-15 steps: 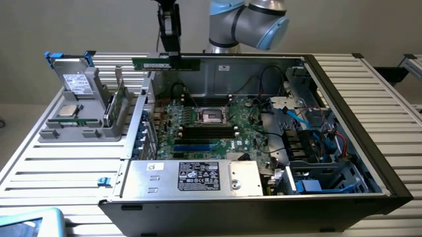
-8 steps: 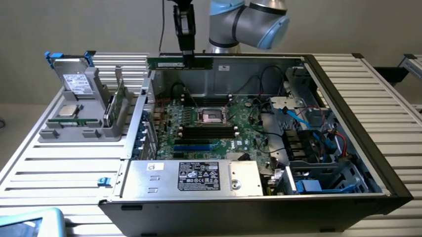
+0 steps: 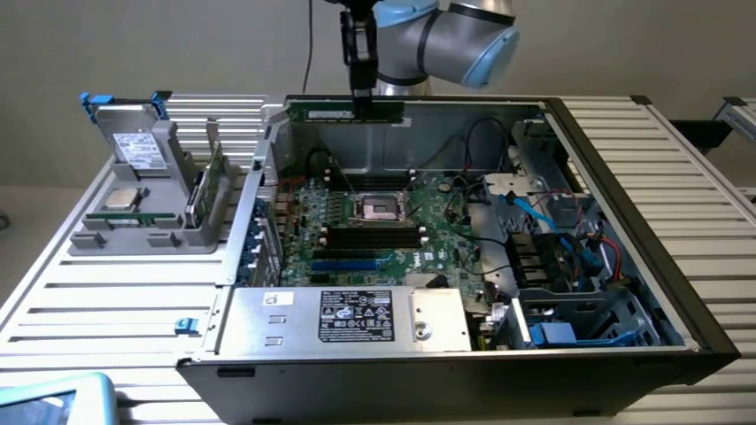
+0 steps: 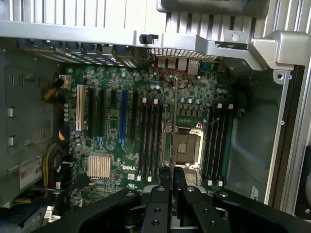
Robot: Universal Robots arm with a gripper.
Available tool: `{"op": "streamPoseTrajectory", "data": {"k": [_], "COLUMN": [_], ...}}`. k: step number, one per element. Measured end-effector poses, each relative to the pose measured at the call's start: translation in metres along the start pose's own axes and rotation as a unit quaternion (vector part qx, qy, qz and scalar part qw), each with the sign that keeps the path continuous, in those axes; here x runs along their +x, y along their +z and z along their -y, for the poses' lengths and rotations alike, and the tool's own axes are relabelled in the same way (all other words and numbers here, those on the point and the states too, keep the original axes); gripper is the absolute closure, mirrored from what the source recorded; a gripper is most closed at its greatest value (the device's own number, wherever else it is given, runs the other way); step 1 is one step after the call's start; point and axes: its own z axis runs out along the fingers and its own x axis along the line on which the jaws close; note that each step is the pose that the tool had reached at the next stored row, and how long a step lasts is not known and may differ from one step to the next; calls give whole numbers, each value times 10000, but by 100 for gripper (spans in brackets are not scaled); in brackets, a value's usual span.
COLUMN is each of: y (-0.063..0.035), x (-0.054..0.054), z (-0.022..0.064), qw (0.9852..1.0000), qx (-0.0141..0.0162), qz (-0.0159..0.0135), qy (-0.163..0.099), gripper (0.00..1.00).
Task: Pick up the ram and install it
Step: 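Pick up the ram and move it above insertion slot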
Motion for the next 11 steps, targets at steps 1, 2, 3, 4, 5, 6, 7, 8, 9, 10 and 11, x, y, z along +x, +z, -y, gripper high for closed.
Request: {"op": "streamPoseTrajectory", "data": {"k": [1,2,3,4,5,6,7,8,9,10,11], "y": [10,16,20,23,26,30,34,38,42,46,49], "x": [-12,-17,-18,-16,-14,-13,-11,-10,-8,-8,-7], "z": [38,76,110,142,170,193,217,238,255,269,282], "qw": [10000,10000,10000,10000,10000,10000,10000,10000,10000,10000,10000], "qx": [1,3,6,9,12,14,17,19,19,18,18], "qz": [-8,-11,-15,-19,-24,-28,-33,-38,-43,-47,-50], "qy": [0,-1,0,0,0,-1,-1,0,2,4,7], "gripper": [86,86,86,86,86,86,86,86,86,86,86]}}
